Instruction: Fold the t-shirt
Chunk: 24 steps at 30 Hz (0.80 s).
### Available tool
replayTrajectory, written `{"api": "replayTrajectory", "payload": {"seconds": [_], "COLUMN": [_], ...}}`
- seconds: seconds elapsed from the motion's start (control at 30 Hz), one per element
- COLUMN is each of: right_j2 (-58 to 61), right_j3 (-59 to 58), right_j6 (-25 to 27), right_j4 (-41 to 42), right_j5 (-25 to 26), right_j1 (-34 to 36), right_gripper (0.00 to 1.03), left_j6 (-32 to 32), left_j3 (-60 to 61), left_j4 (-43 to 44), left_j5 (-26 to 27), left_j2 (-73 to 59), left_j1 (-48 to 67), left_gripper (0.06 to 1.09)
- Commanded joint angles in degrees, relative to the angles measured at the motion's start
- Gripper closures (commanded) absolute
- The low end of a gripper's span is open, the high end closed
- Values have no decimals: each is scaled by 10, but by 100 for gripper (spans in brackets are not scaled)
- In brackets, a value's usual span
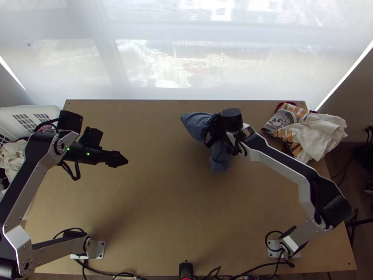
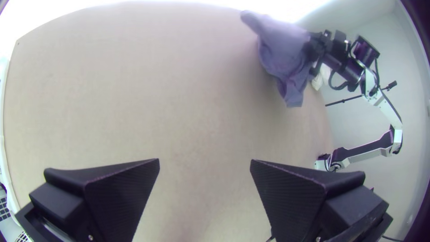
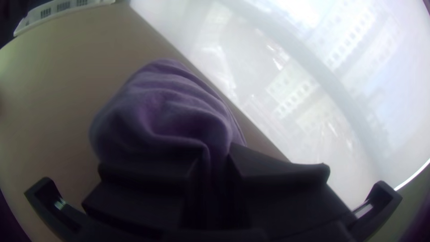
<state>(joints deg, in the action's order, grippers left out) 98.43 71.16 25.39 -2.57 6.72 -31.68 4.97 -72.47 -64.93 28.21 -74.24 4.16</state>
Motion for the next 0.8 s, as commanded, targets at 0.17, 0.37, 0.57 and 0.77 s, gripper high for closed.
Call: {"api": "replayTrajectory", "payload": {"seconds": [0.17,0.37,0.57,0.77], "right_j2": [-186,-250,-269,-243], "right_j3": [14,16,26,51], "right_j6": [-15,-27,-28,-25], "right_j4": [-67,-75,-68,-44], "right_j5": [-15,-52,-130,-203], "right_j1": [123,267,461,630], "right_gripper": [100,100,100,100], "left_j6": [0,4,7,10], "left_j3": [24,52,71,78], "left_j4": [0,0,0,0], "left_j5": [-1,-1,-1,-1], "left_j2": [30,53,66,67], "left_j1": [-1,-4,-6,-5], "left_gripper": [10,10,10,10]}}
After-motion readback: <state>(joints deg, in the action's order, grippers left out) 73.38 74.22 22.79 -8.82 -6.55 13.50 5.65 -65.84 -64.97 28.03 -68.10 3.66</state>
